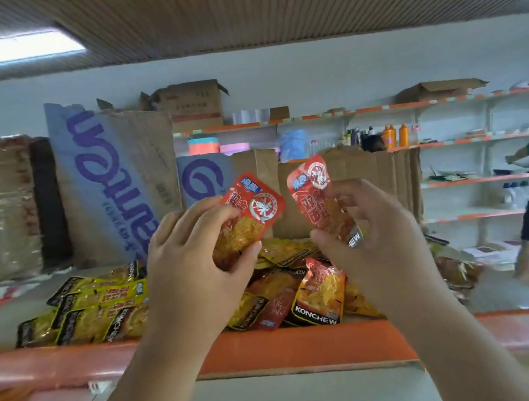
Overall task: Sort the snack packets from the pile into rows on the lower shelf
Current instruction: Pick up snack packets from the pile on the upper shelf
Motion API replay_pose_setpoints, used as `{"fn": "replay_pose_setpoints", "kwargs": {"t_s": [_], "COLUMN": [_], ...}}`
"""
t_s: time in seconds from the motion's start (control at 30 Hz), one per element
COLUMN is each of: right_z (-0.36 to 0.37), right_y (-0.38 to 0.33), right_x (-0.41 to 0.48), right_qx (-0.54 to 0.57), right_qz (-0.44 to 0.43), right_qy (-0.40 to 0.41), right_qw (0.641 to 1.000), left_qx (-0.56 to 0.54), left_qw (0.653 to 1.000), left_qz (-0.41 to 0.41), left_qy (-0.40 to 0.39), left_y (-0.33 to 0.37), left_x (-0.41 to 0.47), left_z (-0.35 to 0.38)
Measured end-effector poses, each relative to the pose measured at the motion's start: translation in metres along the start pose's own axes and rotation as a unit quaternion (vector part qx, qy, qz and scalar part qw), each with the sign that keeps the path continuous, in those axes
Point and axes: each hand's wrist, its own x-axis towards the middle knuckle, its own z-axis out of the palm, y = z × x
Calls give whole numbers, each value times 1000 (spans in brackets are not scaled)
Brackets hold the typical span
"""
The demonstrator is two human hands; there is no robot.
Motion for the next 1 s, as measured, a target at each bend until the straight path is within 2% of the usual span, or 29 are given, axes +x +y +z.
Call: {"fn": "replay_pose_setpoints", "kwargs": {"t_s": [0.17,0.37,0.67,0.77,1.0], "right_z": [48,116,242,287,372], "right_y": [-20,-77,-210,-258,-361], "right_x": [4,-1,-18,-26,-49], "right_qx": [83,145,254,280,341], "right_qz": [-28,-76,-107,-108,-106], "right_qy": [-45,-90,-141,-155,-174], "right_qw": [995,982,951,941,918], "left_qx": [74,174,270,279,294], "left_qw": [997,983,955,950,938], "left_qz": [-17,-53,-116,-133,-182], "left_qy": [7,27,24,39,15], "left_y": [-30,-73,-161,-197,-258], "left_x": [-11,-24,-54,-65,-92], "left_z": [-56,-143,-286,-331,-418]}}
